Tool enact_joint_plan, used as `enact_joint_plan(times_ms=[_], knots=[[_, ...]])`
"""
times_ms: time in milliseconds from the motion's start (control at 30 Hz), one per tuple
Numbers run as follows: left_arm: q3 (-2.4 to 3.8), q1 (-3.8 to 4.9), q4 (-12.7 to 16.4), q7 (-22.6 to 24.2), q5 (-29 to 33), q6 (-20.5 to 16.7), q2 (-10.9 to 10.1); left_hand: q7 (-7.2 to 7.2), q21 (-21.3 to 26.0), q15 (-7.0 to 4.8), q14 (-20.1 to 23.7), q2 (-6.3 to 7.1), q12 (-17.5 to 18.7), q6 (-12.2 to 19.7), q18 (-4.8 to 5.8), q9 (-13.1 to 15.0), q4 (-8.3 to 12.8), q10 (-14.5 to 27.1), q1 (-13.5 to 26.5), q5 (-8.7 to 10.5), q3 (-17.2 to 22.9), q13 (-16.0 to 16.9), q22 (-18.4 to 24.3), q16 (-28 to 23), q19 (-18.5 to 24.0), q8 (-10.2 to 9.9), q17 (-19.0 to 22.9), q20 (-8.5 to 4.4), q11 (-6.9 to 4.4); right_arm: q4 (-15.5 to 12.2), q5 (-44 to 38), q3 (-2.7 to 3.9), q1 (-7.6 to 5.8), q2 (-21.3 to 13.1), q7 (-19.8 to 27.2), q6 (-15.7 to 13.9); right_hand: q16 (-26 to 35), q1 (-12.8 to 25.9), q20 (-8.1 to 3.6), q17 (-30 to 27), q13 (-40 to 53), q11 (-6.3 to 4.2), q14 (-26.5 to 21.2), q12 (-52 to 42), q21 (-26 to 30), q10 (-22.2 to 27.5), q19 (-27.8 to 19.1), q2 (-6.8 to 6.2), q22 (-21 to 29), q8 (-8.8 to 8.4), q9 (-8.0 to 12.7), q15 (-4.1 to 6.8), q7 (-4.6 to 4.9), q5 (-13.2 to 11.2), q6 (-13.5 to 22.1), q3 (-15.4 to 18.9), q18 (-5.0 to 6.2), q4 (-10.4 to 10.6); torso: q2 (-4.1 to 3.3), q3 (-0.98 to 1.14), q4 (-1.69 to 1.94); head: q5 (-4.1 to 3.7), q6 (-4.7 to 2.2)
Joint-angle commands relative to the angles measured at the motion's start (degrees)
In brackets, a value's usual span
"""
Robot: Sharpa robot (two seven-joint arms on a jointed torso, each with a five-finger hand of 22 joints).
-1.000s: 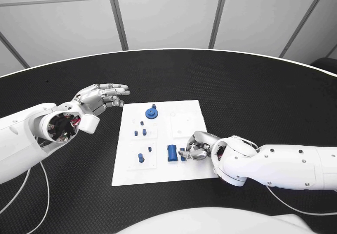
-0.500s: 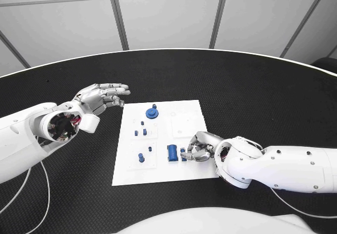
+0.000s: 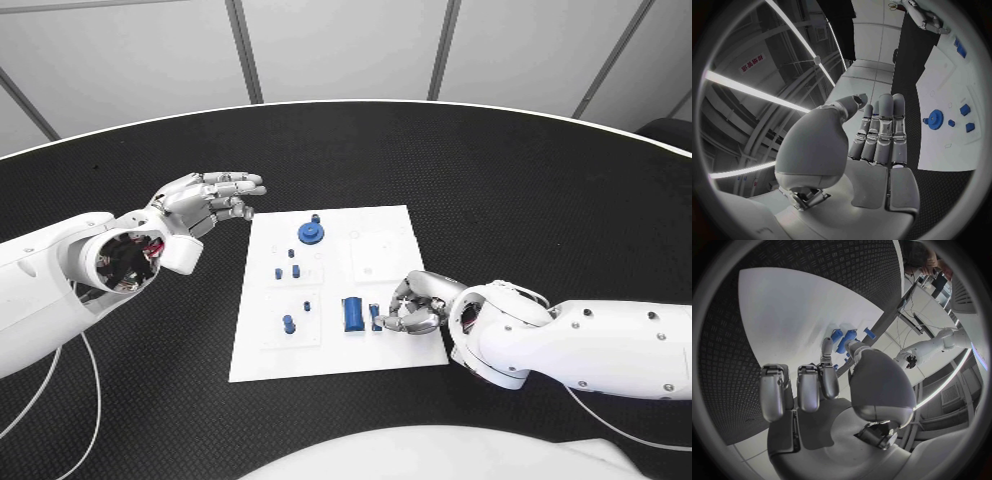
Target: Assemble the parts on the task board
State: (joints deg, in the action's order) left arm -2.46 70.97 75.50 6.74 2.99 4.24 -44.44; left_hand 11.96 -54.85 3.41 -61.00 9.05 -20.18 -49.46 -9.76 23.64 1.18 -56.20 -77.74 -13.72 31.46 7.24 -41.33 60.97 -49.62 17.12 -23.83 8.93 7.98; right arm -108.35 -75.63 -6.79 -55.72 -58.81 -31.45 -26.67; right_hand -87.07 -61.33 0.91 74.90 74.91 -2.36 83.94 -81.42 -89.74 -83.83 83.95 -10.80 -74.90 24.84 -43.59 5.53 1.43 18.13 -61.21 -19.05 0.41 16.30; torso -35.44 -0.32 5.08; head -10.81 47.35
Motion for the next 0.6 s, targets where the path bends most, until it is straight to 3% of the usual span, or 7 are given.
enact_joint_plan(times_ms=[33, 200, 600], knots=[[0.00, 0.00, 0.0, 0.0, 0.0, 0.0, 0.0, 0.19, 0.3, 0.11, 0.3, -0.35, 0.0, 0.2, -0.80, -0.1, -0.3, 0.1, -0.1, 0.02, -0.2, -0.1, 0.1, -0.1, 0.3, 0.3, 0.1, -0.08, 0.07, -0.1, 0.0, -0.01, 0.00, -0.4, 0.1, 0.4, -0.1, -1.7, -0.50, 9.5, 11.3, -0.11, 5.0, 0.0, -0.3, -3.5, 6.1, -0.07, -15.1, 0.36, 0.1, 0.37, 0.09, -1.0, 0.1, 0.2, -0.41, -0.3, 0.02, 0.02, -0.09, 0.08, 0.10], [0.00, 0.00, -0.1, 0.0, 0.0, 0.0, 0.0, 0.19, 0.3, 0.11, 0.3, -0.35, 0.0, 0.2, -0.80, -0.1, -0.3, 0.1, -0.1, 0.02, -0.2, -0.1, 0.1, -0.1, 0.3, 0.3, 0.1, -0.08, 0.07, -0.2, 0.0, -0.01, 0.01, -0.6, 0.2, 0.9, -0.2, -2.6, -0.52, 9.5, 11.3, -0.14, 5.0, 0.0, -0.3, -3.5, 6.1, -0.03, -15.1, 0.34, 0.2, 0.39, 0.05, -1.4, 0.2, 0.2, -0.41, -0.4, 0.07, 0.08, 0.09, 0.12, 0.16], [0.00, 0.00, -0.1, 0.0, 0.0, 0.1, 0.0, 0.19, 0.3, 0.11, 0.3, -0.35, 0.0, 0.2, -0.80, -0.1, -0.3, 0.1, -0.1, 0.02, -0.2, -0.1, 0.1, -0.1, 0.3, 0.3, 0.1, -0.08, 0.07, 0.4, 0.0, -0.02, 0.01, 0.0, 0.1, 0.9, -0.2, -3.2, -0.53, 9.6, 11.4, -0.17, 5.0, -0.1, -0.3, -3.6, 6.1, 0.07, -15.1, 0.35, 0.2, 0.41, 0.02, -1.4, 0.2, 0.1, -0.41, -0.4, 0.01, 0.06, 0.04, 0.25, 0.20]])
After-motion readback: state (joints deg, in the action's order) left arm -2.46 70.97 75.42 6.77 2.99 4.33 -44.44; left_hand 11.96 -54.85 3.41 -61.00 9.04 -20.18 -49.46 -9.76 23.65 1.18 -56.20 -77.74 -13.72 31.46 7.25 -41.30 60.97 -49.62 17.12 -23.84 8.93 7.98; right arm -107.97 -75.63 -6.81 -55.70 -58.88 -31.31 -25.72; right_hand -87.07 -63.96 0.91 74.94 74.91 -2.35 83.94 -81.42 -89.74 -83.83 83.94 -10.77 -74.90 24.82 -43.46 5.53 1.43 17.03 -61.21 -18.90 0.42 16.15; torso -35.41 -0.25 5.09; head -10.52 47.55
